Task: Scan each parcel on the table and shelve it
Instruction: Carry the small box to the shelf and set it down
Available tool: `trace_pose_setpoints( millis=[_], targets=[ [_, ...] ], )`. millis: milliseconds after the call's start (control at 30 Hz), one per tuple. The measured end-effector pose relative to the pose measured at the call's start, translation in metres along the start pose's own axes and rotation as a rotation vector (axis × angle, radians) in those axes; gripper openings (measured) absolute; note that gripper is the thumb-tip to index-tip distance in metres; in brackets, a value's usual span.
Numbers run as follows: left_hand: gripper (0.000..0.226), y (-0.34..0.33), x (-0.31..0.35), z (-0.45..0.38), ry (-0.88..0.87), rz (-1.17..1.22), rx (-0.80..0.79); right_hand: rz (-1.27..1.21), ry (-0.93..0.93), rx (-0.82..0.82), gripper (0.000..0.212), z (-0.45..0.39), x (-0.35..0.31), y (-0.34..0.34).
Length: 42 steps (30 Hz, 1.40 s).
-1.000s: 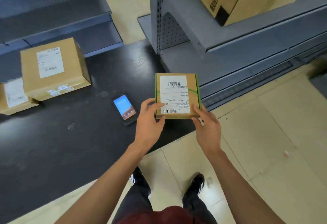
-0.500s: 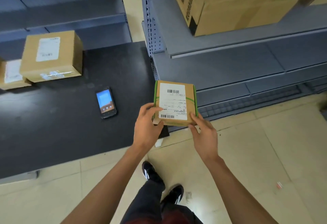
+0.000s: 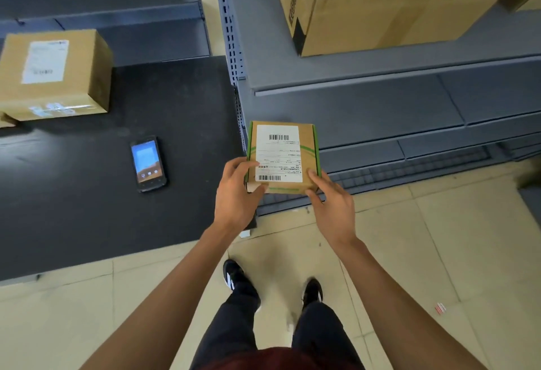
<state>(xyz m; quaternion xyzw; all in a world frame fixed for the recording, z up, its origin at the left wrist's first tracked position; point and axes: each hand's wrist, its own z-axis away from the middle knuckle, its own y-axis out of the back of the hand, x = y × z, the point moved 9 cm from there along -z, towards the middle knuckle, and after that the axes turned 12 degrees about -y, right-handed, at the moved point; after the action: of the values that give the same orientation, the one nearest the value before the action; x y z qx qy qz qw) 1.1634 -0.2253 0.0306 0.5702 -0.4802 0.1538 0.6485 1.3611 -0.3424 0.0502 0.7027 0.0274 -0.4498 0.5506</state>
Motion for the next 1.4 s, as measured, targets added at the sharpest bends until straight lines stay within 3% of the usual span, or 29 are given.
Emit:
trace_pose_setpoints(
  millis=[500, 1100, 1400],
  targets=[
    [0.033, -0.079, 0.009, -0.008, -0.026, -0.100, 0.124, -0.014, 0.100, -0.240, 0.045, -0.072, 0.087, -0.012],
    [0.023, -0.091, -0.029, -0.067, -0.076, -0.119, 0.208, -0.099, 0.173, -0.138, 0.039, -0.144, 0.076, -0.045],
    [0.023, -0.087, -0.027, -0.089, -0.212, -0.302, 0.163, -0.079, 0.174, -0.079, 0.040, -0.162, 0.071, -0.048]
  ],
)
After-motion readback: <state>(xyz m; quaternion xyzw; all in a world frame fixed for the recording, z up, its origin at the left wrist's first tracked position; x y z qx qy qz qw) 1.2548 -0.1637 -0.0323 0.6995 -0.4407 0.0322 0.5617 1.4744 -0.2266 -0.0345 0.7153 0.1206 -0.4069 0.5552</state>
